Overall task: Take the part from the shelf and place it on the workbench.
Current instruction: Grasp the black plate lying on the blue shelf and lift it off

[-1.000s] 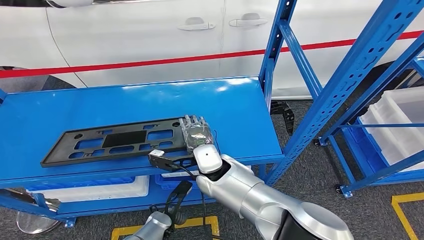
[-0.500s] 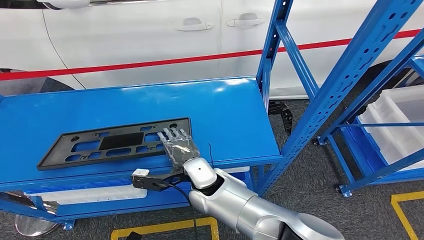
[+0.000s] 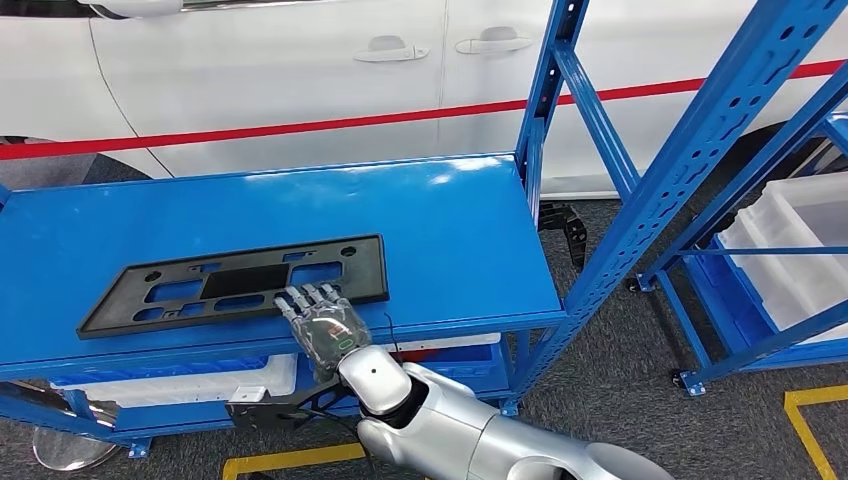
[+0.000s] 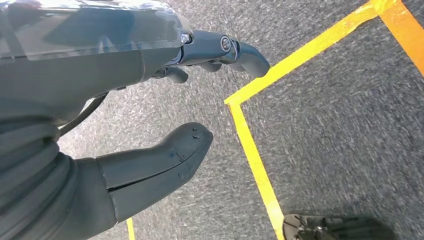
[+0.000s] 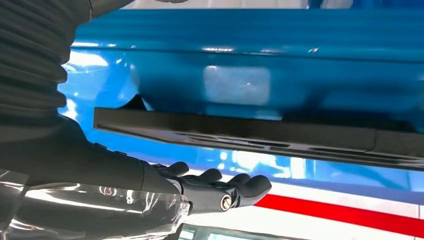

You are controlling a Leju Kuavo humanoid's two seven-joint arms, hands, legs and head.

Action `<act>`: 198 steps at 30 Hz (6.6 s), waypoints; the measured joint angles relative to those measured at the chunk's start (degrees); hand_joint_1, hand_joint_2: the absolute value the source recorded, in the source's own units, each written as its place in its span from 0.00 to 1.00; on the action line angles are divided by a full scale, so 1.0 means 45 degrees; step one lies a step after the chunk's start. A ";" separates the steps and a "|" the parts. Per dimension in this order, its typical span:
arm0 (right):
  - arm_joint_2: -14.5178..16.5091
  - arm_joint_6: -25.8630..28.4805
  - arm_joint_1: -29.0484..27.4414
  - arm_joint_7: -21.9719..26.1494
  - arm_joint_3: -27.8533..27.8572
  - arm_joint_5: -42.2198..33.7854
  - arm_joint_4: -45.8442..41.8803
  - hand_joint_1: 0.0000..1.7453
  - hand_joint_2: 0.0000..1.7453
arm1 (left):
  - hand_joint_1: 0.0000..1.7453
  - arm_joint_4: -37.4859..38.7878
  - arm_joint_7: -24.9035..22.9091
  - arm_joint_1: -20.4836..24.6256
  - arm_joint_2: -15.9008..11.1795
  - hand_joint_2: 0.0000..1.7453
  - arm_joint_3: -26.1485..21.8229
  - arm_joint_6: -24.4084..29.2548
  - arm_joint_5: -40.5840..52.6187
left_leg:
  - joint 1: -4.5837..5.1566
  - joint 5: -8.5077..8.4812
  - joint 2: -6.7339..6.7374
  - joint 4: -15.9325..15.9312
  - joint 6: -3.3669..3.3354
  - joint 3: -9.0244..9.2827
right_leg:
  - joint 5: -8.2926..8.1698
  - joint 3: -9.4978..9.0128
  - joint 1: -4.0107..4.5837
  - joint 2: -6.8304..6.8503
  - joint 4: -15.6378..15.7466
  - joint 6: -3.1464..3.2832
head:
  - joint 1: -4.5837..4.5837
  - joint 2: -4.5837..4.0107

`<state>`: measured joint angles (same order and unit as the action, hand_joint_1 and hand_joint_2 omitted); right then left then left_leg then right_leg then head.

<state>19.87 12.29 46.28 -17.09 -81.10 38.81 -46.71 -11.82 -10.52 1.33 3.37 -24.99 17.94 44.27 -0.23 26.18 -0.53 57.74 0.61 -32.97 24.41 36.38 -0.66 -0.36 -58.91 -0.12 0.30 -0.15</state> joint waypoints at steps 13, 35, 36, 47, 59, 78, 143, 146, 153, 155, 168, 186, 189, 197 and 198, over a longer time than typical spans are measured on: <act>0.0000 -0.0046 -0.0108 0.0024 -0.0029 0.0058 0.0050 0.00 1.00 | 0.00 0.0005 -0.0043 -0.0009 0.0005 1.00 -0.0007 -0.0043 0.0087 | 0.0000 0.0000 0.0000 0.0000 0.0000 0.0001 | 0.0000 -0.0002 0.0000 0.0000 0.0000 0.0000 | -0.0001 0.0000; -0.0004 -0.1443 0.1487 -0.0661 -0.0273 0.0469 -0.1321 0.00 1.00 | 0.00 0.0004 0.0300 0.0007 0.0001 0.00 -0.0431 -0.0525 0.0023 | 0.0000 0.0000 0.0002 0.0000 0.0000 0.0004 | 0.0000 -0.0002 0.0001 -0.0001 0.0000 0.0000 | -0.0001 0.0000; -0.0006 -0.1427 0.1489 -0.0627 -0.0272 0.0457 -0.1296 0.00 1.00 | 0.00 0.0005 0.0331 0.0008 0.0001 0.00 -0.0458 -0.0624 0.0016 | 0.0000 0.0000 0.0002 0.0000 0.0000 0.0004 | 0.0000 -0.0002 0.0001 -0.0001 0.0000 0.0000 | -0.0001 0.0000; -0.0010 -0.1224 0.1466 -0.0360 -0.0199 0.0291 -0.0618 0.00 1.00 | 0.00 0.0002 0.0549 0.0008 0.0005 0.00 -0.0797 -0.1182 -0.0260 | 0.0015 0.0022 0.0001 0.0043 -0.0029 -0.0004 | -0.0013 -0.0010 -0.0049 0.0001 0.0026 -0.0027 | 0.0001 0.0000; -0.0024 -0.0920 0.1311 -0.0163 -0.0125 0.0288 0.0058 0.00 1.00 | 0.00 0.0002 0.0783 0.0012 0.0024 0.00 -0.0982 -0.1175 -0.0254 | -0.0047 -0.0106 0.0029 -0.0135 -0.0478 0.0156 | 0.0886 0.0496 -0.0047 0.0012 -0.1469 -0.0288 | -0.0040 0.0000; -0.0004 -0.0466 0.0699 0.0136 0.0072 0.0231 0.0953 0.00 1.00 | 0.00 0.0019 0.0517 -0.0029 0.0165 0.00 -0.1076 -0.1031 -0.0055 | -0.0285 0.1220 0.0040 0.3166 0.0453 -0.1585 | 0.0459 -0.0989 0.0018 0.0075 0.0435 0.0491 | 0.0208 0.0000; -0.0010 -0.0821 0.1131 -0.1108 0.0481 0.0007 0.1825 0.00 1.00 | 0.00 0.0068 0.0293 0.0004 -0.0107 0.00 -0.1186 -0.0953 0.1609 | -0.0209 -0.0581 -0.0013 0.0058 0.0075 -0.0567 | 0.0837 -0.1181 -0.0101 0.0094 0.0311 -0.0231 | 0.0240 0.0000; -0.0010 -0.0826 0.1110 -0.1043 0.0418 0.0043 0.1869 0.00 1.00 | 0.00 0.0068 0.0306 0.0006 -0.0103 0.00 -0.1228 -0.0957 0.1603 | -0.0209 -0.0578 -0.0012 0.0056 0.0078 -0.0566 | 0.0842 -0.1176 -0.0101 0.0094 0.0311 -0.0228 | 0.0240 0.0000; -0.0010 -0.0674 0.0835 -0.0727 0.0330 0.0066 0.2128 0.00 1.00 | 0.00 0.0068 0.0472 -0.0002 -0.0083 0.00 -0.1293 -0.0897 0.1587 | -0.0210 -0.0578 -0.0012 0.0055 0.0079 -0.0565 | 0.0844 -0.1169 -0.0100 0.0094 0.0311 -0.0226 | 0.0239 0.0000; -0.0010 -0.0671 0.0831 -0.0703 0.0328 0.0080 0.2155 0.00 1.00 | 0.00 0.0068 0.0472 -0.0003 -0.0083 0.00 -0.1333 -0.0860 0.1568 | -0.0210 -0.0578 -0.0012 0.0055 0.0079 -0.0564 | 0.0844 -0.1169 -0.0101 0.0094 0.0311 -0.0226 | 0.0240 0.0000; -0.0010 -0.0669 0.0851 -0.0701 0.0347 0.0089 0.2167 0.00 1.00 | 0.00 0.0068 0.0477 -0.0012 -0.0083 0.00 -0.1518 -0.0763 0.1490 | -0.0210 -0.0578 -0.0012 0.0055 0.0079 -0.0563 | 0.0844 -0.1176 -0.0101 0.0094 0.0309 -0.0226 | 0.0240 0.0000; -0.0010 -0.0396 0.0943 0.0010 0.0657 -0.0802 0.2041 1.00 1.00 | 0.00 0.0068 0.0556 -0.0018 -0.0083 0.00 -0.1767 -0.0789 0.1608 | -0.0210 -0.0578 -0.0012 0.0055 0.0079 -0.0565 | 0.0844 -0.1178 -0.0100 0.0094 0.0307 -0.0226 | 0.0240 0.0000; -0.0010 -0.0279 0.1017 0.0014 0.0735 -0.0902 0.1973 1.00 1.00 | 0.00 0.0068 0.0558 -0.0018 -0.0083 0.00 -0.1860 -0.0756 0.1649 | -0.0210 -0.0578 -0.0012 0.0055 0.0079 -0.0564 | 0.0844 -0.1177 -0.0100 0.0094 0.0307 -0.0226 | 0.0240 0.0000; -0.0019 0.0154 0.1118 0.0276 0.0868 -0.0860 0.2118 1.00 1.00 | 0.00 0.0068 0.0646 -0.0022 -0.0091 0.00 -0.1948 -0.0754 0.1891 | -0.0210 -0.0577 -0.0013 0.0056 0.0079 -0.0556 | 0.0851 -0.1177 -0.0102 0.0096 0.0308 -0.0216 | 0.0240 0.0000; -0.0019 0.0189 0.1124 0.0329 0.0912 -0.0878 0.2146 1.00 1.00 | 0.00 0.0068 0.0669 -0.0022 -0.0092 0.00 -0.1959 -0.0753 0.1905 | -0.0210 -0.0577 -0.0015 0.0056 0.0079 -0.0555 | 0.0851 -0.1180 -0.0102 0.0097 0.0308 -0.0216 | 0.0240 0.0000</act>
<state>19.78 13.14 51.34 -15.61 -77.00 34.86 -37.06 -11.52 -7.51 1.23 2.95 -33.81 14.56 52.84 -1.17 23.58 -0.59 57.99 0.97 -35.47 28.24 31.07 -1.11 0.08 -57.53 -1.09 1.38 -0.15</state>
